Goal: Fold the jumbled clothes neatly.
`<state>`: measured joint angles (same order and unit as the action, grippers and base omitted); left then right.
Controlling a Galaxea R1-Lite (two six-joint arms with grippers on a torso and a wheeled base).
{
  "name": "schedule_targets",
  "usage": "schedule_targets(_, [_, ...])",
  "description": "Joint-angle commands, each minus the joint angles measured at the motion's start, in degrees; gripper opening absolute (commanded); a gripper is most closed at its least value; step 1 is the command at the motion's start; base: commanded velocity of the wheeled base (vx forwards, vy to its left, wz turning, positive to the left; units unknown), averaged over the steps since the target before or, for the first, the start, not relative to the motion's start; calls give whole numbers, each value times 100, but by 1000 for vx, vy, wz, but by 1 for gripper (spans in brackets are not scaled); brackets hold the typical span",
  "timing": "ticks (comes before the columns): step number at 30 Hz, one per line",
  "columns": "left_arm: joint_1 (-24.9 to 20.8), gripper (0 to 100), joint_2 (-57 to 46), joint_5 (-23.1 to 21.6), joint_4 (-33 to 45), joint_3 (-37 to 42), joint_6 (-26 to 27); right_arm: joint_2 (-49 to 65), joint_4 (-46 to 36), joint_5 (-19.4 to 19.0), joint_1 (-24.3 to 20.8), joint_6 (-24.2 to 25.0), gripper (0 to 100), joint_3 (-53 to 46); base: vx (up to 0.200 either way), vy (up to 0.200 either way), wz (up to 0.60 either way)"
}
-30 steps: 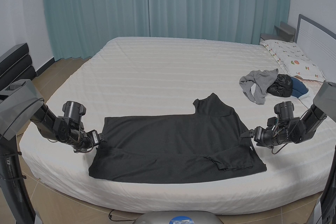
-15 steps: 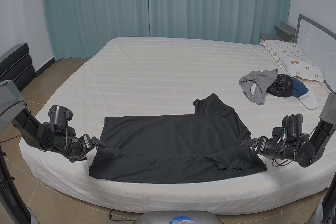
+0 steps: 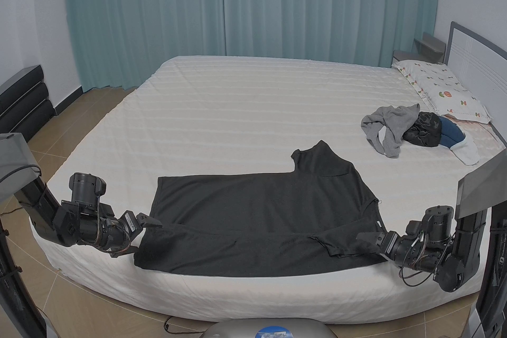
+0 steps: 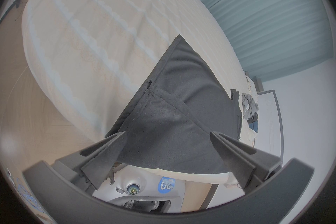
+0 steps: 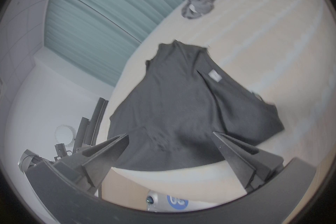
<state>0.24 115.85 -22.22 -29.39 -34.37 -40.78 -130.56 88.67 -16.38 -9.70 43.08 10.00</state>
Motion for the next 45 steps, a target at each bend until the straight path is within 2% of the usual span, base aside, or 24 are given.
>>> schedule_targets(1, [2, 100, 157, -28, -84, 149, -36, -435, 97, 74, -119, 95, 100, -244, 0, 0, 0])
schedule_targets(7, [-7, 100, 149, -19, -84, 158, -27, -40, 97, 549, -541, 543, 100, -209, 0, 0, 0])
schedule_targets(10, [-7, 100, 149, -19, -84, 158, -36, 215, 89, 689, -603, 570, 100, -244, 0, 0, 0])
schedule_targets(15, [-7, 100, 149, -19, -84, 158, -27, 549, 89, 698, -629, 570, 100, -270, 0, 0, 0])
schedule_targets(28, [-7, 100, 157, -19, -84, 158, -27, -198, 89, 663, -752, 728, 100, 20, 0, 0, 0])
schedule_targets(33, [-7, 100, 157, -19, -84, 158, -27, -347, 89, 689, -743, 1044, 100, 152, 0, 0, 0])
schedule_targets(45, [-7, 100, 157, -19, -84, 158, -27, -514, 97, 698, -682, 1062, 100, 257, 0, 0, 0])
